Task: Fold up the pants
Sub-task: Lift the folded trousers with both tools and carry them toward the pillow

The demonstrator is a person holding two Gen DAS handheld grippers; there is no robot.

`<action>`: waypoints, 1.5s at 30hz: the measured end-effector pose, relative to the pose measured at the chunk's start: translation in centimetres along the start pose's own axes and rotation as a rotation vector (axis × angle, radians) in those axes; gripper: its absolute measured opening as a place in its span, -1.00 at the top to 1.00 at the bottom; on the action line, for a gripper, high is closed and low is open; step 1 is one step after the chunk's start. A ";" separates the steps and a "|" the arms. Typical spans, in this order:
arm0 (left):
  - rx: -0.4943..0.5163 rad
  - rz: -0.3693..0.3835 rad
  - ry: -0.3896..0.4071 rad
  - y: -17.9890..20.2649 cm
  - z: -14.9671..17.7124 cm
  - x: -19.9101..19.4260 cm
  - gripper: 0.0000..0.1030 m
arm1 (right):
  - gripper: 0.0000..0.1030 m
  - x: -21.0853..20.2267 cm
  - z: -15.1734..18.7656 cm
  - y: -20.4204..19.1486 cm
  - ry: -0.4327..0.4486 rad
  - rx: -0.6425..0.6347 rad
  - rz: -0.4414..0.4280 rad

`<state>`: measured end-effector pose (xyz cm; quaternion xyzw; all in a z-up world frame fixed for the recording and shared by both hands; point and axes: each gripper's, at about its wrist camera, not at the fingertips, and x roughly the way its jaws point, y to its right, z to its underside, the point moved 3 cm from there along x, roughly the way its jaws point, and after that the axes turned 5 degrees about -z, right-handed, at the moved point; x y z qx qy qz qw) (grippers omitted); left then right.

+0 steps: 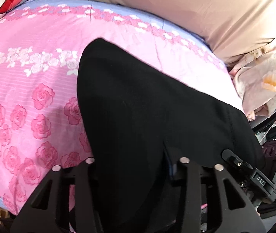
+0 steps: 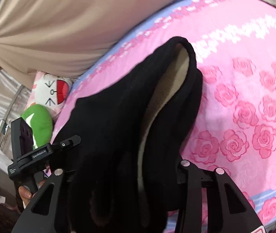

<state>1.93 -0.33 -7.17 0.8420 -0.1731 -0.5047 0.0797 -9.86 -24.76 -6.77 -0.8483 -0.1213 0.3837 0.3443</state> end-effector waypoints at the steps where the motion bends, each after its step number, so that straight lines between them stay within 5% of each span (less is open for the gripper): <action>1: -0.001 0.015 0.022 0.1 -0.1 -1.3 0.57 | 0.24 -0.5 -0.2 -0.6 0.011 -0.010 -0.007; 9: 0.081 0.115 0.178 2.7 -1.4 -10.1 0.63 | 0.25 -6.5 -1.9 -7.5 0.133 -0.180 -0.061; 26: 0.262 0.063 0.602 8.4 -12.0 -21.2 0.62 | 0.25 -11.4 -12.9 -17.8 0.446 -0.461 -0.137; 36: 0.268 -0.035 0.735 8.5 -20.3 -20.1 0.62 | 0.24 -7.0 -21.5 -19.4 0.532 -0.508 -0.173; 45: 0.242 -0.100 0.718 6.1 -27.5 -11.6 0.61 | 0.23 1.2 -27.4 -16.4 0.540 -0.488 -0.161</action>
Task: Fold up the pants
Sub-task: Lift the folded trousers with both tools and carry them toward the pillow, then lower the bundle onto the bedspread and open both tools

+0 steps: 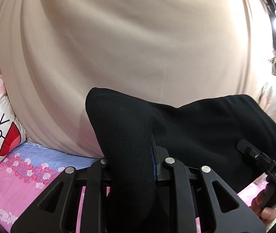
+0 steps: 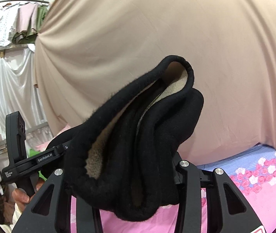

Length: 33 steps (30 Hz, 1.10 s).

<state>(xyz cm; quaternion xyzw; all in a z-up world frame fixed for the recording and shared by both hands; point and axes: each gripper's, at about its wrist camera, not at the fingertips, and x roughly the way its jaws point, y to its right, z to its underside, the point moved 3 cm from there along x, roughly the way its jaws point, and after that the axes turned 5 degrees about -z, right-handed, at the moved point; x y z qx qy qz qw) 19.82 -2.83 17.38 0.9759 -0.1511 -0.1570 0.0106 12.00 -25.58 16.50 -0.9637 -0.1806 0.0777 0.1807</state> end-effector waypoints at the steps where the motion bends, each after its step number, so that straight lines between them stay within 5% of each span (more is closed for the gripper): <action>1: 0.006 -0.005 -0.008 -0.1 0.5 1.1 0.61 | 0.23 1.0 0.6 1.1 -0.009 0.014 0.004; 8: 0.028 -0.003 -0.157 -1.5 8.5 11.0 0.60 | 0.21 7.3 8.8 10.2 -0.154 0.194 0.077; 11: 0.017 -0.018 -0.311 -2.5 14.1 16.2 0.58 | 0.13 10.2 13.9 14.0 -0.300 0.271 0.149; 13: -0.007 -0.053 -0.455 -3.8 18.1 19.4 0.41 | -0.10 11.9 18.0 16.6 -0.467 0.311 0.247; 14: -0.037 -0.061 -0.474 -4.7 19.3 19.7 0.09 | -0.20 12.0 19.4 17.6 -0.529 0.346 0.280; 16: -0.088 -0.073 -0.464 -6.5 19.0 18.0 -0.17 | -0.22 10.4 18.8 18.5 -0.508 0.427 0.240; 19: -0.049 -0.183 -0.464 -8.6 16.5 14.7 -0.14 | -0.29 5.7 14.9 18.0 -0.380 0.287 0.404; 21: -0.063 -0.223 -0.436 -9.7 14.4 13.2 -0.14 | 0.06 3.9 11.7 16.1 -0.309 0.165 0.429; 22: -0.094 -0.214 -0.418 -9.7 12.9 12.7 -0.14 | 0.41 4.2 10.6 15.3 -0.309 0.147 0.407; 25: -0.141 -0.105 -0.411 -7.0 10.4 13.4 -0.15 | 0.73 7.9 8.9 12.3 -0.344 0.081 0.313; 28: -0.097 -0.130 -0.440 -4.4 11.8 16.8 -0.41 | 0.77 12.5 10.6 12.3 -0.429 0.042 0.309; 31: 0.004 -0.258 -0.561 -3.7 17.0 22.0 -0.41 | 0.82 16.5 16.2 17.3 -0.592 0.035 0.484; 32: 0.022 -0.279 -0.595 -4.1 18.8 23.1 -0.51 | 0.84 16.2 17.0 18.3 -0.554 0.054 0.457; 33: 0.001 -0.267 -0.549 -4.4 19.0 22.8 -0.53 | 0.84 15.7 16.7 18.1 -0.534 0.073 0.447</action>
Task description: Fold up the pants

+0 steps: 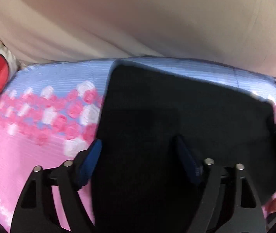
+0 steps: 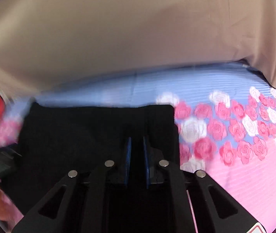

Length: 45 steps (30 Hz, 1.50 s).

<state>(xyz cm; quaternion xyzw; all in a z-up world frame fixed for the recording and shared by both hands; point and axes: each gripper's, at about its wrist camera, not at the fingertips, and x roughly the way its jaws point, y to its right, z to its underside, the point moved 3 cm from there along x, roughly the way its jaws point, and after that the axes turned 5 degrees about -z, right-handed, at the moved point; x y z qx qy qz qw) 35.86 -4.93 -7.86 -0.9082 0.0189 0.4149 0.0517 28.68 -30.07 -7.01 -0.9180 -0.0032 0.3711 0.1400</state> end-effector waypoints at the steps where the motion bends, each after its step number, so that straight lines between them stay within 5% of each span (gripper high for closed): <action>1: -0.008 0.005 0.022 -0.3 0.0 -0.7 -0.53 | 0.83 -0.8 -0.2 -0.1 -0.009 0.022 0.001; 5: -0.027 0.017 0.040 -1.3 -0.4 -2.2 -0.51 | 0.71 -5.5 0.2 -2.0 0.081 -0.030 -0.020; 8: -0.025 0.007 -0.002 -2.0 0.4 -1.7 -0.51 | 0.72 -3.0 3.1 -0.8 -0.031 -0.078 0.059; 13: -0.019 0.003 0.027 -2.5 2.4 -6.4 -0.51 | 0.61 -8.6 4.4 -2.5 0.066 -0.092 0.014; 15: -0.020 0.009 0.039 -2.5 3.4 -7.9 -0.52 | 0.61 -6.7 5.9 -1.6 -0.008 -0.118 0.084; 19: 0.015 -0.007 0.035 -1.7 5.0 -9.9 -0.52 | 0.60 -7.4 6.1 -0.6 -0.003 -0.073 0.125; 27: 0.039 -0.040 0.064 -1.5 8.8 -14.3 -0.61 | 0.22 -14.8 9.9 -3.2 0.079 -0.019 0.048; 34: 0.066 -0.030 0.054 -1.0 12.5 -16.7 -0.69 | 0.20 -17.2 14.0 -3.2 0.056 0.036 0.030; 36: 0.064 -0.026 0.044 -1.2 13.8 -17.0 -0.70 | 0.06 -17.8 15.3 -3.0 0.049 0.042 0.032; 45: 0.044 -0.116 0.053 -3.5 20.7 -18.4 -0.78 | -0.14 -19.4 20.5 -2.3 0.000 0.021 0.110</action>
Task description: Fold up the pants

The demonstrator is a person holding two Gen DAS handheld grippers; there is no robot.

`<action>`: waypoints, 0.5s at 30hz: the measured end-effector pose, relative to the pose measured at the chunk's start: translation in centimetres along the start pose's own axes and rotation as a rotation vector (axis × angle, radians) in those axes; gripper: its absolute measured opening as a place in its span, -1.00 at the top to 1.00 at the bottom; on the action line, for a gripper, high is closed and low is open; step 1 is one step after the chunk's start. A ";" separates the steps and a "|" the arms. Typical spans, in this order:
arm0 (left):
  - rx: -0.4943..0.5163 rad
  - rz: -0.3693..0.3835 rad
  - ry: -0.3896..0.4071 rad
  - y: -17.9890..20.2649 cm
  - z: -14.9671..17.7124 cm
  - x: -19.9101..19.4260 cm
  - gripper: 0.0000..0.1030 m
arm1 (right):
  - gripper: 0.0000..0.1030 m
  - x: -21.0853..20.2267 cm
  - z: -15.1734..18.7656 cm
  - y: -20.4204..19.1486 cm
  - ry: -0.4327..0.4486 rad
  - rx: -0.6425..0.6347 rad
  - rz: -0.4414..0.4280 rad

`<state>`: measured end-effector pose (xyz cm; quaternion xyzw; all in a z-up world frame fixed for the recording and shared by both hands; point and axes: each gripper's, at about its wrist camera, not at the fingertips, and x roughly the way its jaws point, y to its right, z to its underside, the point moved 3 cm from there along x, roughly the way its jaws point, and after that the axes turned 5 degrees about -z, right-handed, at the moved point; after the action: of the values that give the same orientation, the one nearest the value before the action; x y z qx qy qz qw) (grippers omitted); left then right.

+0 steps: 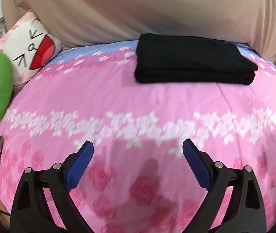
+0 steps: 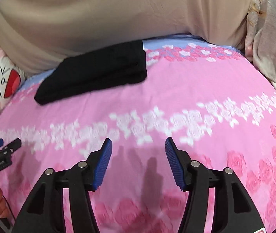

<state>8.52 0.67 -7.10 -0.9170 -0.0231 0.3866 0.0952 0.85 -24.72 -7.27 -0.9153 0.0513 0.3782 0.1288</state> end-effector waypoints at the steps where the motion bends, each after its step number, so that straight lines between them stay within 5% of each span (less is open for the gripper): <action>1: 0.000 -0.010 0.003 -0.1 0.6 -0.2 -0.79 | -0.20 -0.1 0.5 0.0 -0.005 -0.002 0.006; 7: 0.000 -0.006 0.027 0.1 2.5 -0.8 -0.89 | -0.52 -1.7 1.8 -0.4 0.040 -0.012 0.036; 15: -0.001 -0.016 0.025 0.2 2.4 -0.6 -0.90 | -0.54 -1.6 2.0 -1.1 0.039 -0.047 0.087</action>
<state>6.40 0.76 -8.35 -0.9217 -0.0292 0.3742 0.0982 -1.46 -23.16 -7.25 -0.9222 0.0845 0.3665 0.0899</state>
